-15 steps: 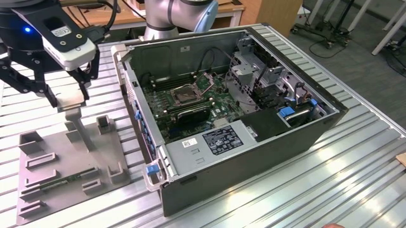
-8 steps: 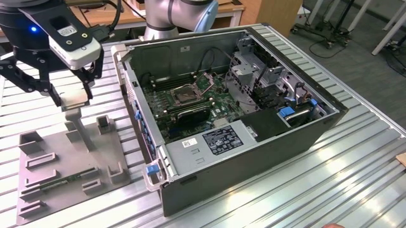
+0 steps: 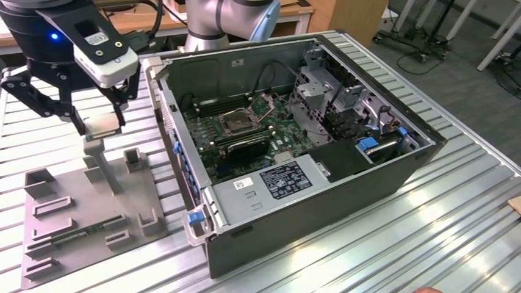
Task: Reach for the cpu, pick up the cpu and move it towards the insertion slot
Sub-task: 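Pick up the cpu and move it towards the insertion slot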
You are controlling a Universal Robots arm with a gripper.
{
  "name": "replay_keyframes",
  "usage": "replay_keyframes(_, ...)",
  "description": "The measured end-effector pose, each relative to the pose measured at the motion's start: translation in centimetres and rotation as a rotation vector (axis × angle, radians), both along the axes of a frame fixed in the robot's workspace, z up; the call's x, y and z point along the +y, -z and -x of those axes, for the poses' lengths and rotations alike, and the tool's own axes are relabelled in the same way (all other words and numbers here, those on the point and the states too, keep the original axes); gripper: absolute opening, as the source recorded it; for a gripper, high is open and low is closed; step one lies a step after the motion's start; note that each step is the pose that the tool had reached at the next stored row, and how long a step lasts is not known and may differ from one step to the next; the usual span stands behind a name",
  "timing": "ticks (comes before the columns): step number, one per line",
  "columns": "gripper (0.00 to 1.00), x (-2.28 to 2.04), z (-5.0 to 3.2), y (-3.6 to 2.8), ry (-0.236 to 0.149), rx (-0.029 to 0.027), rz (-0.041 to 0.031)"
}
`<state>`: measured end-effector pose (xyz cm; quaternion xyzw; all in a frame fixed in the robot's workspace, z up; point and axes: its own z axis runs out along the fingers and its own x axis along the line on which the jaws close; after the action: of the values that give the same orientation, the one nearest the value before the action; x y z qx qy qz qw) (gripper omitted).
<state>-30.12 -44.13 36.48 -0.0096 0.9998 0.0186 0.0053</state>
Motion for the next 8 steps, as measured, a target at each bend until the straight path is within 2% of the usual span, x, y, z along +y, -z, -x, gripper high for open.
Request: replay_keyframes(8, 0.54, 0.00, -0.92, 0.00, 0.000, 0.0000, 0.0000)
